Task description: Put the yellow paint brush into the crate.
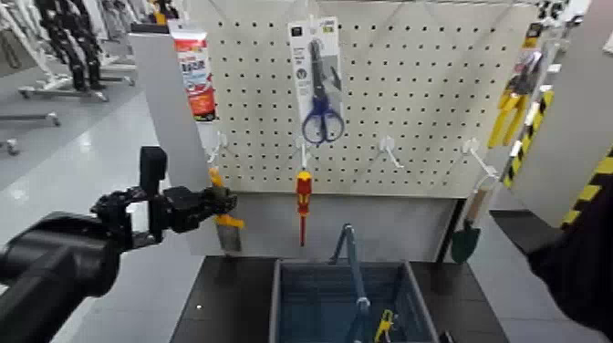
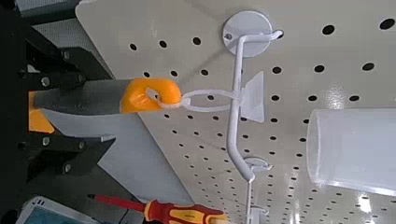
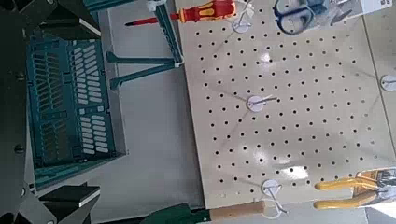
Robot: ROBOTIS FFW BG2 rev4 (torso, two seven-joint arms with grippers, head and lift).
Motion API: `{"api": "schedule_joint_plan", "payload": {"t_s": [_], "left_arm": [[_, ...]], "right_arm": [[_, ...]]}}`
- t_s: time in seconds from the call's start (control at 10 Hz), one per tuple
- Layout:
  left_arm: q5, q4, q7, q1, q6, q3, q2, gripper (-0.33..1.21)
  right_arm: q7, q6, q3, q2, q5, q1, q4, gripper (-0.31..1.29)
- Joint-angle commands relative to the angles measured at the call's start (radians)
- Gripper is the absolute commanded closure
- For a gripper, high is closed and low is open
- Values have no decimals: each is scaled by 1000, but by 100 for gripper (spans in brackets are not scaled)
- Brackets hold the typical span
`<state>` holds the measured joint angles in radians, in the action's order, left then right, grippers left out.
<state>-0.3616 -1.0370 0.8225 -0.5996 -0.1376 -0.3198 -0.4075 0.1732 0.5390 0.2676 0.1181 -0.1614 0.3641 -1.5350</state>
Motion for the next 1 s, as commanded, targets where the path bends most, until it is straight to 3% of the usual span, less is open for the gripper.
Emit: {"api": "schedule_joint_plan", "payload": {"t_s": [0.1, 0.6, 1.0], "left_arm": [[-2, -6, -2, 6, 6, 2, 3, 115], [-2, -55, -2, 58, 9, 54, 6, 115], [13, -256, -22, 159, -59, 145, 27, 115]], "right_arm": [[0, 4, -1, 2, -1, -1, 3, 13], [0, 2, -1, 3, -3, -1, 3, 13], [0, 1, -4, 2, -3, 4, -1, 13]]}}
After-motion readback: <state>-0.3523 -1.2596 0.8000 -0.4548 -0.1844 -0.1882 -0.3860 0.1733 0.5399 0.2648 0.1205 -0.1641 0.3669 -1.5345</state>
